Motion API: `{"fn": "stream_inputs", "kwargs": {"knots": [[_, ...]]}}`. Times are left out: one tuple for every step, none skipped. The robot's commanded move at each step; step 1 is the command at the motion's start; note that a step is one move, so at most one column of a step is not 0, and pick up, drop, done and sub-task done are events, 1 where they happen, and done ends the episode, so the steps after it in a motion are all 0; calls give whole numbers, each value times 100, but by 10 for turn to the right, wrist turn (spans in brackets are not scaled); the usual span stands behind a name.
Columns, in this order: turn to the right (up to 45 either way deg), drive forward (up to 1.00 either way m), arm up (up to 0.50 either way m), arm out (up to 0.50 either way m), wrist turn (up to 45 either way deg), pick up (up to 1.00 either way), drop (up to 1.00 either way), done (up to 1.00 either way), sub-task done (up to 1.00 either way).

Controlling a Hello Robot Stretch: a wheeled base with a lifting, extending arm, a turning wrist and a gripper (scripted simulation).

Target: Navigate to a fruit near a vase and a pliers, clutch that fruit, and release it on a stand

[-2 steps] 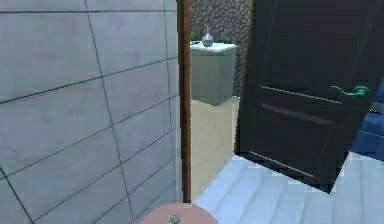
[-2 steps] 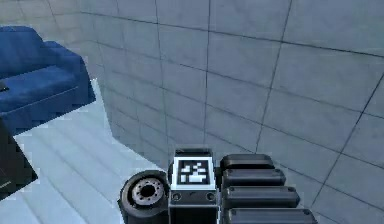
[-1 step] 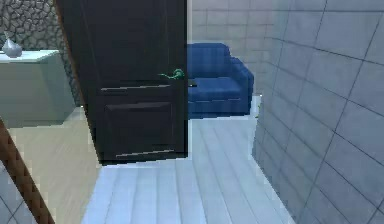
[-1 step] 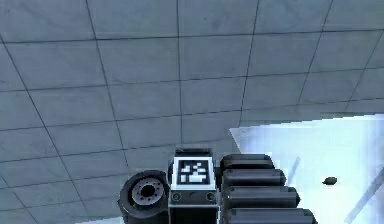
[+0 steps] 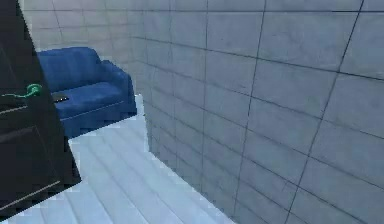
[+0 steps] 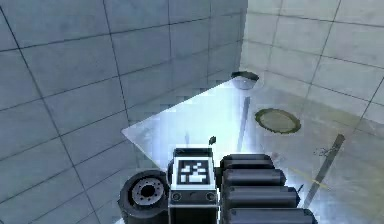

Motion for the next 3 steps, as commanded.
{"fn": "stream_inputs", "kwargs": {"knots": [[-450, 0, 0, 0, 0, 0, 0, 0, 0], [-450, 0, 0, 0, 0, 0, 0, 0, 0], [-450, 0, 0, 0, 0, 0, 0, 0, 0]]}}
